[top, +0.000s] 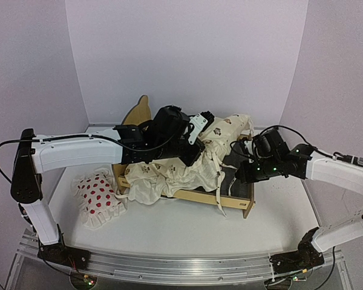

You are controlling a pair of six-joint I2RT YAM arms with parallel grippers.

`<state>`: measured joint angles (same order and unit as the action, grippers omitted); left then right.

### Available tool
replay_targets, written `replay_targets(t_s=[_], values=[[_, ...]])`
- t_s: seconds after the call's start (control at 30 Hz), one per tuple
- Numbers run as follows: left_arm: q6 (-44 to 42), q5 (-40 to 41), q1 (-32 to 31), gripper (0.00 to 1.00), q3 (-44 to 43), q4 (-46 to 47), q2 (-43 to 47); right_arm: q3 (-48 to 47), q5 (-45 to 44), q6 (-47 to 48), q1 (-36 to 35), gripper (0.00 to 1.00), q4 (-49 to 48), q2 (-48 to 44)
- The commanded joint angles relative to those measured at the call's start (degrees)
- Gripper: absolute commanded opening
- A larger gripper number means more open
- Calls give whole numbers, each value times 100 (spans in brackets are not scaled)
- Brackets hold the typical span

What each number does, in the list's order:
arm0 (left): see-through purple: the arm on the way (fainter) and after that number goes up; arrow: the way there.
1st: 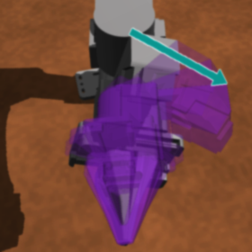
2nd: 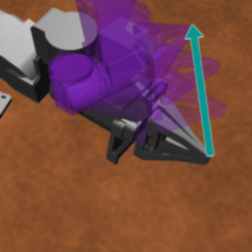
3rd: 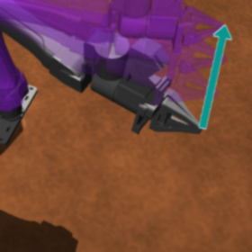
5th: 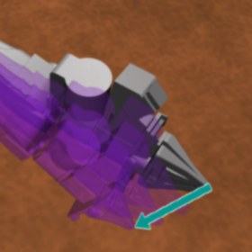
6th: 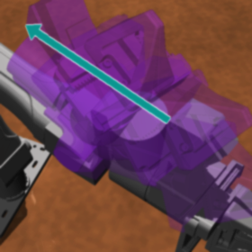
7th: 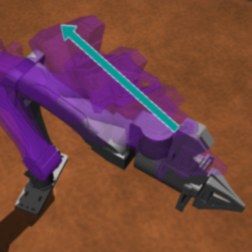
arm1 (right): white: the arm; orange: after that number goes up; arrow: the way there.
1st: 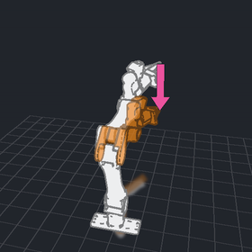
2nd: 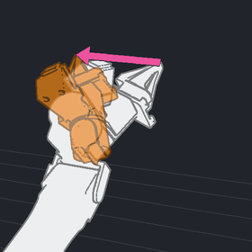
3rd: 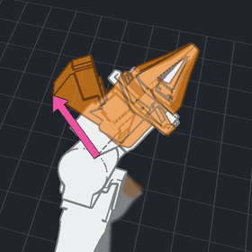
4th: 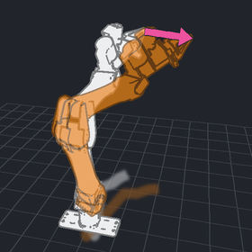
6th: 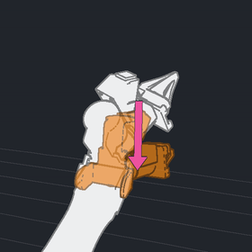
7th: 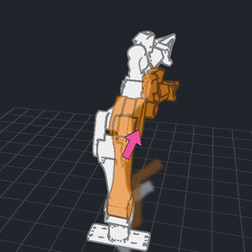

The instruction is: Set up the pet bed

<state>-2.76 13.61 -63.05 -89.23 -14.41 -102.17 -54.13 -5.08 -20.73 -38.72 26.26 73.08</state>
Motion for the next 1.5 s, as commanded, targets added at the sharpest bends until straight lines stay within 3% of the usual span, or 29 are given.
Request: replay_targets(t_s=[0.0, 0.23, 0.73, 1.07, 1.47], values=[[92, 146, 64, 0, -173, -59, 87, -441, -123, 160, -32, 0, 51, 145], [92, 330, 65, 0, -81, -126, 202, -671, 422, 62, -240, 0, -254, 745], [136, 494, 73, 0, 154, -156, 440, -1049, 581, -79, -721, 0, -543, 1296], [146, 406, 73, 0, 181, -120, 400, -294, 101, -163, -725, 0, -468, 1051], [159, 193, 71, 0, 47, -44, 183, -280, -787, -158, -725, 0, 319, 790]])
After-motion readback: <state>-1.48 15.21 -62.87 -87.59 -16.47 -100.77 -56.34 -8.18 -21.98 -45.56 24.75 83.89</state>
